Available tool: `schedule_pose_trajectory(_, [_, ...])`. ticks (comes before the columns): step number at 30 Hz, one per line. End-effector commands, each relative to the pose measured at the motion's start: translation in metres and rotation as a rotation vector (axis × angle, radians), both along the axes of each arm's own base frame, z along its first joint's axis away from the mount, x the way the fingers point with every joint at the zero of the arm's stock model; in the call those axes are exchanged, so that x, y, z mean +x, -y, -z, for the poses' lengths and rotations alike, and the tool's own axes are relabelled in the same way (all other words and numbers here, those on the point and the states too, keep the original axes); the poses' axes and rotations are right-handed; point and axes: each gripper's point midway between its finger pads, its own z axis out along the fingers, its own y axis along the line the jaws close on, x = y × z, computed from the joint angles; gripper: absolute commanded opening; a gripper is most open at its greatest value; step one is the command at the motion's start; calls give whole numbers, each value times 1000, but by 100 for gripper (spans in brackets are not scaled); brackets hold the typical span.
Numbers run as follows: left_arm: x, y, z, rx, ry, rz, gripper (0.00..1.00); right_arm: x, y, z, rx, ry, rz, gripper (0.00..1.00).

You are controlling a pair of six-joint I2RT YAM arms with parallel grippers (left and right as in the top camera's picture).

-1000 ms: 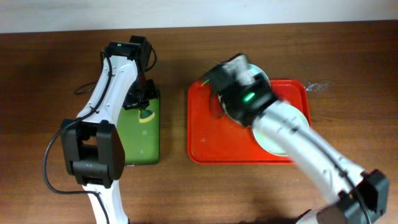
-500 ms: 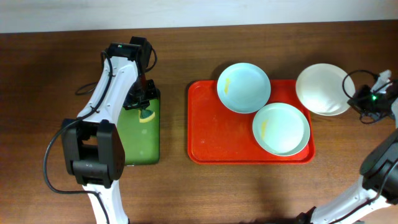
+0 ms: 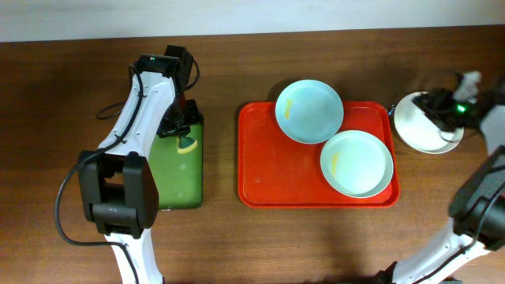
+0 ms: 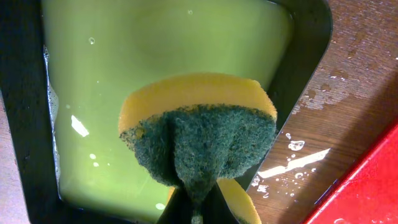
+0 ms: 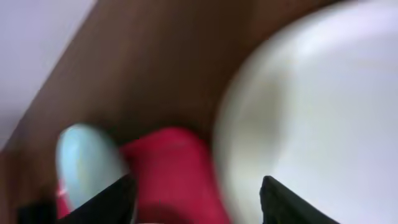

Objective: Clean dirty plates on tray and stack at the side
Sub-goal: 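Grasp the light blue plate rim with the right gripper, drag it toward center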

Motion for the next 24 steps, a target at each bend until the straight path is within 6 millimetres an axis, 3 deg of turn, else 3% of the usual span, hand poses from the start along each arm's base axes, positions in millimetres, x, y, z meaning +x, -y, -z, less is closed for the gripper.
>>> schedule_pose_trajectory(1, [1, -1, -11, 5, 31, 20, 0, 16, -73, -7, -151, -44, -131, 66])
schedule_pose_trajectory(4, [0, -1, -11, 6, 30, 20, 0, 13, -95, 20, -495, -186, -141, 65])
schedule_pose_trajectory(5, [0, -1, -11, 6, 30, 20, 0, 12, -113, 25, -582, -202, -168, 66])
schedule_pose_trajectory(8, [0, 0, -11, 5, 30, 22, 0, 10, -143, 39, -549, -251, -118, 64])
schedule_pose_trajectory(10, [0, 0, -11, 5, 30, 22, 0, 6, -150, 50, -523, -281, -110, 60])
schedule_pose_trajectory(13, [0, 0, -11, 4, 30, 21, 0, 6, -153, 68, -535, -289, -172, 44])
schedule_pose_trajectory(15, [0, 0, -11, 4, 31, 22, 0, 8, -168, 71, -508, -259, -241, 43])
schedule_pose_trajectory(17, [0, 0, -11, 4, 30, 21, 0, 11, -179, 70, -504, -237, -260, 18])
schedule_pose_trajectory(19, [0, 0, -11, 4, 31, 21, 0, 8, -193, 70, -481, -234, -294, 4])
schedule_pose_trajectory(23, [0, 0, -11, 4, 31, 21, 0, -5, -226, 72, -466, -246, -379, 4])
schedule_pose_trajectory(24, [0, 1, -11, -2, 30, 21, 0, -16, -238, 75, -471, -273, -419, 4])
